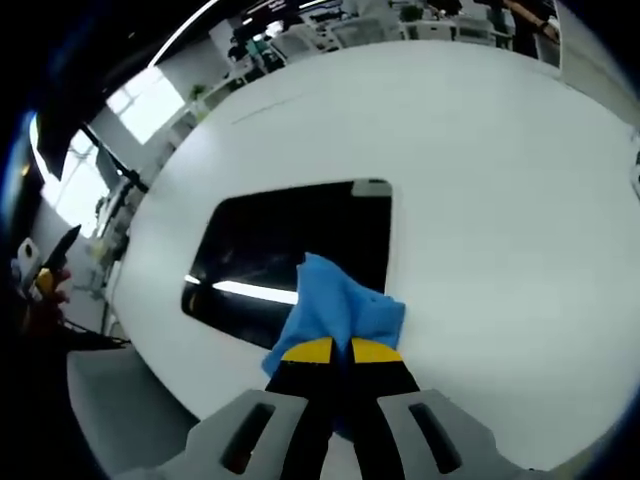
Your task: Wipe the mirror surface with the cleaning cloth until all visible marks leave the cleaned area.
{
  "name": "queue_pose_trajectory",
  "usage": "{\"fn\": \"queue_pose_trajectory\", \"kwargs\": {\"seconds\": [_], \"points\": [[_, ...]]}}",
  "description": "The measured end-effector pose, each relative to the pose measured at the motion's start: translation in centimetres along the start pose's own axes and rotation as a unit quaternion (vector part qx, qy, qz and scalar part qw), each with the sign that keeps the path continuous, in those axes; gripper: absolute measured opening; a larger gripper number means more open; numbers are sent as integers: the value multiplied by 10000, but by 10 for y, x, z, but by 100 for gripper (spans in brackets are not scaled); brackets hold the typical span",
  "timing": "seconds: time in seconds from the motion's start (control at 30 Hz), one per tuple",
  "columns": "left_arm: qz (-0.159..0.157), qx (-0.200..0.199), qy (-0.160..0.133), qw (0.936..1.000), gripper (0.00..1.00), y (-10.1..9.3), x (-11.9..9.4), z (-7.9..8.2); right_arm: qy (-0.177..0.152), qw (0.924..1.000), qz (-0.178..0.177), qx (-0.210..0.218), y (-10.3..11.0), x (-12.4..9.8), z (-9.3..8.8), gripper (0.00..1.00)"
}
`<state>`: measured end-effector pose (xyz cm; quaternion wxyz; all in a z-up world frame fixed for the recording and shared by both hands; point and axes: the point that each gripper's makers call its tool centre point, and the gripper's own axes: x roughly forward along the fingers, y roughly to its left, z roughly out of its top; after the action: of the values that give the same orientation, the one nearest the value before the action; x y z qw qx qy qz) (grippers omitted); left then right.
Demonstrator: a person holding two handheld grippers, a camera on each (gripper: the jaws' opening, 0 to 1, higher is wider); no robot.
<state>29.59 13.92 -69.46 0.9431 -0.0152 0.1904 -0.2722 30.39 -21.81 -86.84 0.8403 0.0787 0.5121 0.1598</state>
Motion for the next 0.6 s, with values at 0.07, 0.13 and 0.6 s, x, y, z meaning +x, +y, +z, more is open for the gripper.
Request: {"fn": "queue_pose_trajectory", "kwargs": {"seconds": [0.07, 0.13, 0.6], "points": [[6, -5, -6, 10000, 99, 1, 0, 0, 15, 10000, 29, -18, 5, 2, 0, 0], [2, -11, -5, 10000, 99, 1, 0, 0, 31, 10000, 67, -39, 11, 4, 0, 0], [-32, 21, 32, 10000, 99, 2, -1, 0, 90, 9992, 340, -182, 54, 21, 2, 0]]}}
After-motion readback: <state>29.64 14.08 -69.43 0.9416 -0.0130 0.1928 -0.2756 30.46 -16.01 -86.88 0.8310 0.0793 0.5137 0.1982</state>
